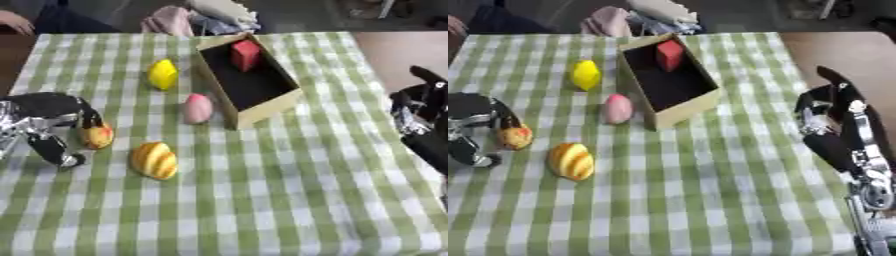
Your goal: Pick up objects on the table and place them in the box.
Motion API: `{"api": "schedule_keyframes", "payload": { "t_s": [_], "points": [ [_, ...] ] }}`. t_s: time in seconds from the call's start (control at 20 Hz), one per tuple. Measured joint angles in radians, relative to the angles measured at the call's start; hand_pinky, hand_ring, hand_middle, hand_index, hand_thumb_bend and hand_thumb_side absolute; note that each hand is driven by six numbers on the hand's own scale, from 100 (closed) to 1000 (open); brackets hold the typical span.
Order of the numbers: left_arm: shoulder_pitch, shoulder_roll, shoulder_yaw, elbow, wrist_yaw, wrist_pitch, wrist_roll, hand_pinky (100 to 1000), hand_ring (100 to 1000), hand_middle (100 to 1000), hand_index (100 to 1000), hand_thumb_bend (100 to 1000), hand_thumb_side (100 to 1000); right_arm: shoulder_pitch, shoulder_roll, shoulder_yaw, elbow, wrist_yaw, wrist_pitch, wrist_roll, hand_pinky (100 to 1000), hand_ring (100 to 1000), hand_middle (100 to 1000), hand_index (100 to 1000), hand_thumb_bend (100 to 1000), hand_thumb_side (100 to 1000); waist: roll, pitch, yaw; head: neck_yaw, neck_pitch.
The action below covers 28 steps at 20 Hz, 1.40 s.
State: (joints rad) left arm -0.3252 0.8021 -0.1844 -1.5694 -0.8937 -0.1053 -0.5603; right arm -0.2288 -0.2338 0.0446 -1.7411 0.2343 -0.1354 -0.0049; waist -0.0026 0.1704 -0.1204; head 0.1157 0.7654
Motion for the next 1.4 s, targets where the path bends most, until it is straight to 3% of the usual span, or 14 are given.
{"api": "schedule_keyframes", "payload": {
  "t_s": [0.5, 0.7, 0.8, 0.85, 0.9, 0.95, 1.15, 1.4],
  "points": [
    [-0.019, -0.031, -0.003, 0.059, -0.019, 0.011, 0.078, 688, 566, 587, 769, 400, 144, 0.0, 0.0, 0.0, 0.002, 0.0, 0.0, 0.001, 591, 717, 575, 914, 100, 464, 0.0, 0.0, -0.002, 0.0, 0.0],
    [-0.028, -0.047, -0.009, 0.09, -0.033, -0.003, 0.096, 665, 517, 534, 715, 274, 156, 0.0, 0.0, 0.0, 0.002, -0.003, 0.0, 0.003, 591, 717, 575, 914, 100, 470, 0.0, 0.0, -0.003, 0.0, 0.0],
    [-0.029, -0.052, -0.009, 0.099, -0.034, -0.007, 0.113, 617, 435, 442, 623, 100, 174, 0.0, 0.0, 0.0, 0.002, -0.004, 0.0, 0.005, 591, 717, 574, 914, 100, 470, 0.0, 0.0, -0.003, 0.0, 0.0],
    [-0.029, -0.056, -0.009, 0.101, -0.034, -0.008, 0.126, 595, 396, 398, 579, 100, 182, 0.0, 0.0, 0.0, 0.002, -0.005, -0.001, 0.005, 591, 717, 574, 914, 100, 470, 0.0, 0.0, -0.003, 0.0, 0.0],
    [-0.029, -0.058, -0.009, 0.101, -0.031, -0.006, 0.145, 574, 362, 362, 543, 100, 383, 0.0, 0.0, 0.0, 0.002, -0.006, -0.001, 0.005, 591, 717, 574, 914, 100, 470, 0.0, 0.0, -0.003, 0.0, 0.0],
    [-0.029, -0.062, -0.008, 0.1, -0.026, -0.003, 0.167, 568, 331, 328, 511, 100, 204, 0.0, 0.0, 0.0, 0.002, -0.006, -0.001, 0.005, 591, 717, 574, 914, 100, 470, 0.0, 0.0, -0.003, 0.0, 0.0],
    [-0.04, -0.061, 0.004, 0.053, 0.021, 0.011, 0.232, 575, 327, 320, 503, 100, 201, 0.0, 0.0, 0.0, 0.003, -0.007, -0.002, 0.007, 591, 717, 574, 914, 100, 470, 0.0, 0.0, -0.003, -0.003, 0.0],
    [-0.113, -0.002, 0.01, -0.067, 0.098, 0.013, 0.241, 583, 334, 328, 512, 100, 195, 0.0, 0.0, 0.013, 0.003, -0.008, -0.003, 0.016, 591, 718, 577, 910, 100, 466, 0.0, 0.0, -0.01, -0.002, 0.0]
  ]
}}
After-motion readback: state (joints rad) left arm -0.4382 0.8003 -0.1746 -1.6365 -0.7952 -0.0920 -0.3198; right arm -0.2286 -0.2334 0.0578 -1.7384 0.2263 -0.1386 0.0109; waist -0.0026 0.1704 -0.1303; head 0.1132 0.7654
